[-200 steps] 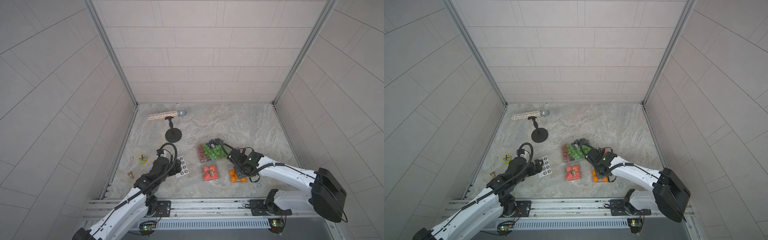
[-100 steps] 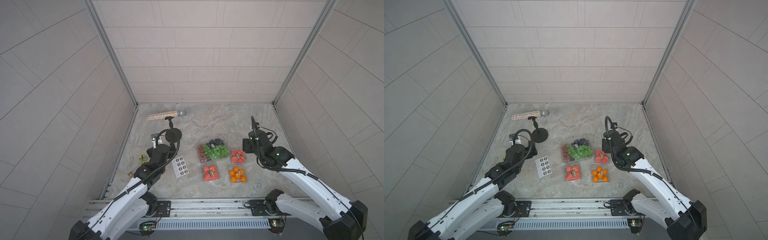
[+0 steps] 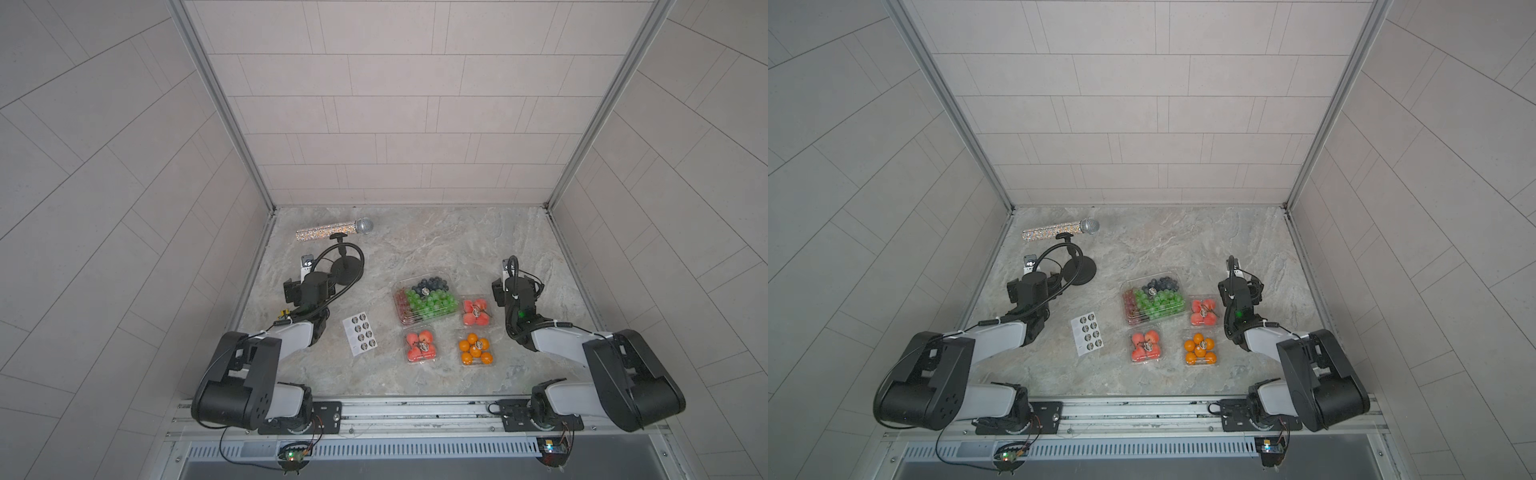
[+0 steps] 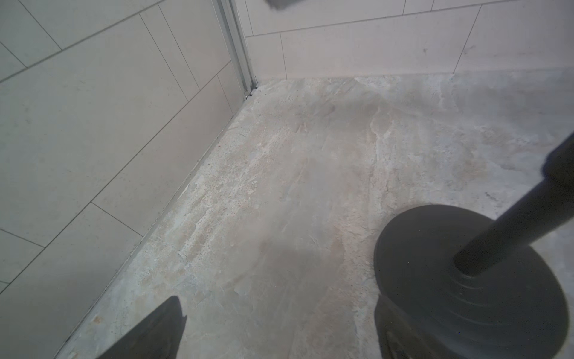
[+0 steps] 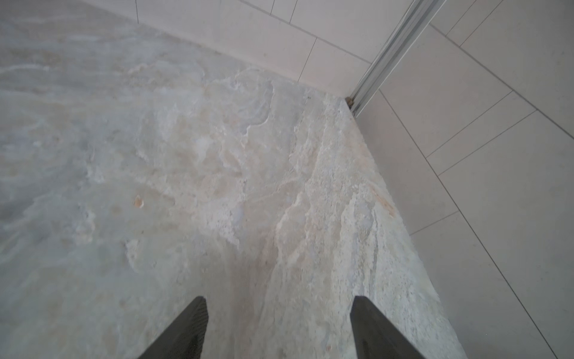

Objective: Label fruit boxes
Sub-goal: Reset both arms

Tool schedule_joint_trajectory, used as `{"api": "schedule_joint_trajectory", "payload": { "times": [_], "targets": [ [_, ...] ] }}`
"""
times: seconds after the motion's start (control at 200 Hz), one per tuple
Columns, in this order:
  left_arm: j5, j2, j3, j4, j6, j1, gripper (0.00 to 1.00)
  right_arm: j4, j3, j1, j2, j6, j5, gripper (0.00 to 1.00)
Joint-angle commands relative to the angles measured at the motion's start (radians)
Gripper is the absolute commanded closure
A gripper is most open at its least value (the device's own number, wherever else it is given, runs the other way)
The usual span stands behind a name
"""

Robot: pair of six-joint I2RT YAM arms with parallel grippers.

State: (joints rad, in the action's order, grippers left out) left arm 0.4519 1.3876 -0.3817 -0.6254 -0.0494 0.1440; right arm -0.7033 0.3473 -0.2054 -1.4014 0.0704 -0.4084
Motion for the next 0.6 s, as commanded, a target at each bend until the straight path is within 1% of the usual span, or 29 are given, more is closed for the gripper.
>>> {"api": "schedule_joint_trajectory", "payload": {
  "times": [0.0,0.035,0.085,0.135,0.175,0.19,0.215,0.265,0.3,0.31,0.325,0.34,0.37,0.425,0.595],
  "targets": [
    [-0.065,-0.002,0.020,-0.157,0.003,-0.048,0.00,-0.320,-0.022,0.017,-0.118,0.021,0.022,0.23],
    [-0.086,0.024,0.034,-0.201,-0.017,-0.072,0.00,-0.337,-0.034,0.025,-0.119,0.004,0.017,0.22],
    [-0.121,0.089,0.056,-0.300,-0.033,-0.094,0.00,-0.316,-0.034,0.059,-0.114,-0.025,0.063,0.22],
    [-0.146,0.178,0.063,-0.427,-0.008,-0.097,0.00,-0.324,-0.036,0.074,-0.142,-0.055,0.055,0.22],
    [-0.178,0.219,0.066,-0.495,0.014,-0.095,0.00,-0.417,-0.044,0.083,-0.186,-0.065,0.037,0.22],
    [-0.180,0.209,0.065,-0.478,0.014,-0.095,0.00,-0.446,-0.053,0.083,-0.200,-0.062,0.029,0.21],
    [-0.183,0.183,0.054,-0.411,-0.002,-0.096,0.00,-0.466,-0.063,0.083,-0.201,-0.067,0.020,0.16],
    [-0.187,0.160,0.019,-0.303,-0.007,-0.098,0.00,-0.362,-0.036,0.089,-0.175,-0.104,-0.031,0.10],
    [-0.210,0.171,-0.010,-0.257,-0.001,-0.096,0.00,-0.316,-0.010,0.097,-0.173,-0.116,-0.036,0.07],
    [-0.218,0.178,-0.019,-0.247,0.006,-0.095,0.00,-0.311,-0.005,0.098,-0.175,-0.115,-0.036,0.02],
    [-0.229,0.191,-0.031,-0.243,0.018,-0.096,0.00,-0.304,0.002,0.098,-0.178,-0.113,-0.037,0.00],
    [-0.234,0.201,-0.036,-0.249,0.038,-0.095,0.00,-0.304,0.004,0.098,-0.180,-0.110,-0.039,0.00],
    [-0.235,0.209,-0.027,-0.285,0.029,-0.097,0.00,-0.306,0.003,0.097,-0.179,-0.110,-0.037,0.00],
    [-0.234,0.205,-0.036,-0.255,0.026,-0.098,0.00,-0.305,0.003,0.097,-0.178,-0.111,-0.038,0.00],
    [-0.232,0.208,-0.033,-0.268,0.029,-0.098,0.00,-0.310,0.001,0.094,-0.178,-0.106,-0.041,0.00]
  ]
}}
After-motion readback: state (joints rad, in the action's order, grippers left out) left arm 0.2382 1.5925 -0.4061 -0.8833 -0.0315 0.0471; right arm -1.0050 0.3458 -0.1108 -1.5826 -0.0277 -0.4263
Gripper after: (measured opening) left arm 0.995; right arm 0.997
